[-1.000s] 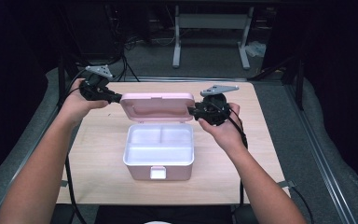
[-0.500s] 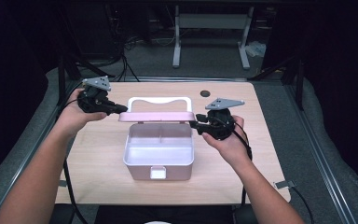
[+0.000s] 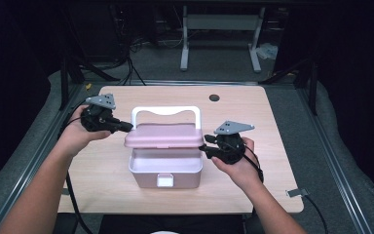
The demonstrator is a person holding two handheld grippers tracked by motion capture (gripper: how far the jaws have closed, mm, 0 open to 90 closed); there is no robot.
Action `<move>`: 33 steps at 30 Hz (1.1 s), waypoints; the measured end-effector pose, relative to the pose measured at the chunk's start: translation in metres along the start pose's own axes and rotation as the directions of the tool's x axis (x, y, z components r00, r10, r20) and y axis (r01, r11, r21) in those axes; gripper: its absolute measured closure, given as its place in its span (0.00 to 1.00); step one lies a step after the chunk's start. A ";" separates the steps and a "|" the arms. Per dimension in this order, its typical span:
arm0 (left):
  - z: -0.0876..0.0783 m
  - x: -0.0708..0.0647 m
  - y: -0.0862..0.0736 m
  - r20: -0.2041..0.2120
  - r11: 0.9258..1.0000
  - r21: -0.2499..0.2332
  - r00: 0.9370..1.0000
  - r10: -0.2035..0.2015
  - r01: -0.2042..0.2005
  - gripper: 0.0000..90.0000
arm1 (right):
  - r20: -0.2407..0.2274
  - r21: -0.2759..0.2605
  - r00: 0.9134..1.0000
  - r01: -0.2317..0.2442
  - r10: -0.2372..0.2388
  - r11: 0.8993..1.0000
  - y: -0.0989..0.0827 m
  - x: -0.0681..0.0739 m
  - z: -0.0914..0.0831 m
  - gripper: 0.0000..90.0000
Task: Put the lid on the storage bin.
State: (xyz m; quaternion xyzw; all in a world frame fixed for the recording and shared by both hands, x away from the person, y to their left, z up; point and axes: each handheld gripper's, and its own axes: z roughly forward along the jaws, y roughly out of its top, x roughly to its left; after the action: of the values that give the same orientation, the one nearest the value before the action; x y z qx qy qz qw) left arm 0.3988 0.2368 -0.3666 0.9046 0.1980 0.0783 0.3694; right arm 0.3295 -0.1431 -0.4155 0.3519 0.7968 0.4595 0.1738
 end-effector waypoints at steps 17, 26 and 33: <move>0.013 -0.011 -0.035 0.041 0.999 -0.026 0.998 -0.044 0.045 1.00 | 0.008 0.072 1.000 -0.024 0.023 0.997 -0.037 0.000 0.003 0.67; 0.014 -0.013 -0.046 0.016 0.998 -0.015 0.998 -0.060 0.061 1.00 | 0.018 0.078 0.999 -0.047 0.045 0.996 -0.045 -0.003 -0.002 0.66; 0.013 -0.012 -0.055 -0.009 0.997 -0.016 0.997 -0.082 0.082 0.99 | 0.028 0.073 0.999 -0.046 0.044 0.996 -0.043 -0.005 0.000 0.66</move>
State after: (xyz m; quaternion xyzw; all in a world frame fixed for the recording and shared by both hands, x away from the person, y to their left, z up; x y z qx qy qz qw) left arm 0.3748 0.2589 -0.4145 0.8924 0.2361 0.0691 0.3784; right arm 0.3156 -0.1616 -0.4525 0.3820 0.8027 0.4288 0.1608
